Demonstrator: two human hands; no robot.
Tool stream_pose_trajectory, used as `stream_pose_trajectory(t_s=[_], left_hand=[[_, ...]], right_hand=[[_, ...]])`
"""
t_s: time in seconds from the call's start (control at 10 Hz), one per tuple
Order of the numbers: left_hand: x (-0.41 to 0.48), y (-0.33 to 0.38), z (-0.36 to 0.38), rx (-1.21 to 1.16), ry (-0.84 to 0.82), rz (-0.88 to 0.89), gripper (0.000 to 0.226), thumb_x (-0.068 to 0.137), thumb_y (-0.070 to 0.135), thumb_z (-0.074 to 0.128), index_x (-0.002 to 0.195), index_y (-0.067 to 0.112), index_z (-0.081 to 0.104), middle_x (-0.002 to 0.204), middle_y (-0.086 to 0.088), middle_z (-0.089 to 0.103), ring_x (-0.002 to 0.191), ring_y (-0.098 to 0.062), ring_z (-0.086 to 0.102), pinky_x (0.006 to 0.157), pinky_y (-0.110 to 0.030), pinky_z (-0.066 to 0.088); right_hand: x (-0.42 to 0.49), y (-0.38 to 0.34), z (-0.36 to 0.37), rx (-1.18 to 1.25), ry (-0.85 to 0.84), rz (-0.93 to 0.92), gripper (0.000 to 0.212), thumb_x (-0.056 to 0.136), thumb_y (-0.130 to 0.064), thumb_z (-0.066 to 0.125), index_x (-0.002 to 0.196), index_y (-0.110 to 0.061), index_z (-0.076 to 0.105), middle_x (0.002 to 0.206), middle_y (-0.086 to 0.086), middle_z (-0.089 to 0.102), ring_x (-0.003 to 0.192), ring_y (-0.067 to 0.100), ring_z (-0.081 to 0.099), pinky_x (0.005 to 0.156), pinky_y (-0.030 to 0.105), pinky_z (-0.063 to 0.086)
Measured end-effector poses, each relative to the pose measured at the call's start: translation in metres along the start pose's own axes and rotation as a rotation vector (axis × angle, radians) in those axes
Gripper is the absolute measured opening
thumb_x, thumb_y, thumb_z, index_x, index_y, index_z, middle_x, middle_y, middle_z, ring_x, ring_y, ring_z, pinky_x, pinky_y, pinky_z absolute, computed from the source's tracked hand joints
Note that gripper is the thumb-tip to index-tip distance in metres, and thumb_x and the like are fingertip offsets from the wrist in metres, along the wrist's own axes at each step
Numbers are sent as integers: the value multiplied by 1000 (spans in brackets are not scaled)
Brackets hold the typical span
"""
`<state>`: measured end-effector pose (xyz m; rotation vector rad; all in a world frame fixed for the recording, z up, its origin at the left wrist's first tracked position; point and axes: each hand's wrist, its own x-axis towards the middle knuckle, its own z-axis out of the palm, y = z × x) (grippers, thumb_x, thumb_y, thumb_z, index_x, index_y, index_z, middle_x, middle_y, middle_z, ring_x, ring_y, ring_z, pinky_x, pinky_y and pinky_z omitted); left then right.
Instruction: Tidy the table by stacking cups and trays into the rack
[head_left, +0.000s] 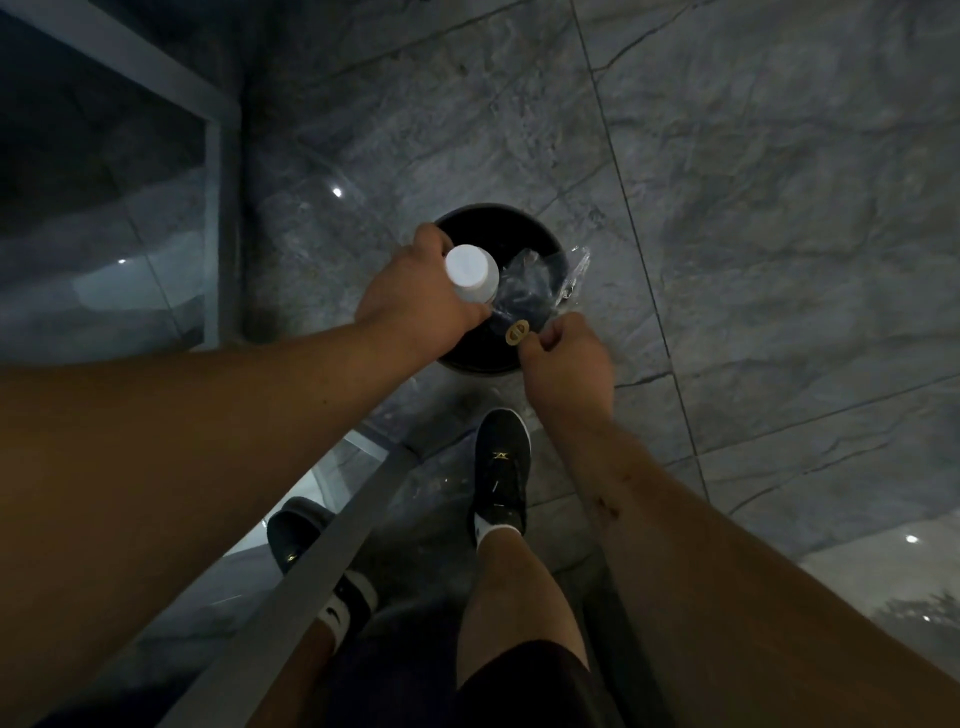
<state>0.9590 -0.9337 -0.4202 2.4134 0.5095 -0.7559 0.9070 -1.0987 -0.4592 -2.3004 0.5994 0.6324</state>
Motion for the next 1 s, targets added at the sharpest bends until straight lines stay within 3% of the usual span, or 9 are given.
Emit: stream_pose_trajectory(t_s=[0.3,0.4,0.5,0.6,0.8,1.0], left_hand=[[7,-12,9,41,-57,-35,82,69,48,87,133,22,43,128,-7,62,112,-30,63,83,-38,50],[-7,-20,6,226,-356,-37,75,74,53,80,135,20,51,126,-8,65,112,-30,64,80,-31,43],[-28,-23,-1,364,-568,-15,62,84,54,72,134,19,59,133,-10,64,117,-28,62,82,-29,40],[-67,-22,-28,528,-700,0,64,91,57,61,138,14,55,143,-12,56,126,-29,56,92,-34,43],[-133,3,-103,521,-676,30,58,93,55,59,136,16,56,136,-9,60,119,-26,58,97,-38,49],[-184,31,-192,432,-527,69,56,95,47,57,144,21,50,148,-6,52,133,-26,50,110,-37,42]], right_hand=[[14,0,11,5,-89,23,29,85,-47,65,78,-24,49,68,-8,56,60,9,53,51,24,32],[6,3,9,-195,-439,13,33,84,-48,66,92,-17,64,85,1,65,86,27,67,70,32,48],[-12,5,-2,-362,-611,-51,35,89,-44,64,106,-14,70,97,3,65,101,29,67,76,31,46],[-48,-3,-34,-522,-630,-78,35,93,-37,59,110,-7,69,111,14,70,102,32,67,74,30,42],[-102,-53,-114,-560,-617,-58,34,94,-33,58,113,-6,65,116,15,67,107,32,64,80,35,48],[-151,-122,-182,-628,-523,-225,33,100,-31,50,113,-5,66,118,14,66,111,29,62,98,37,51]])
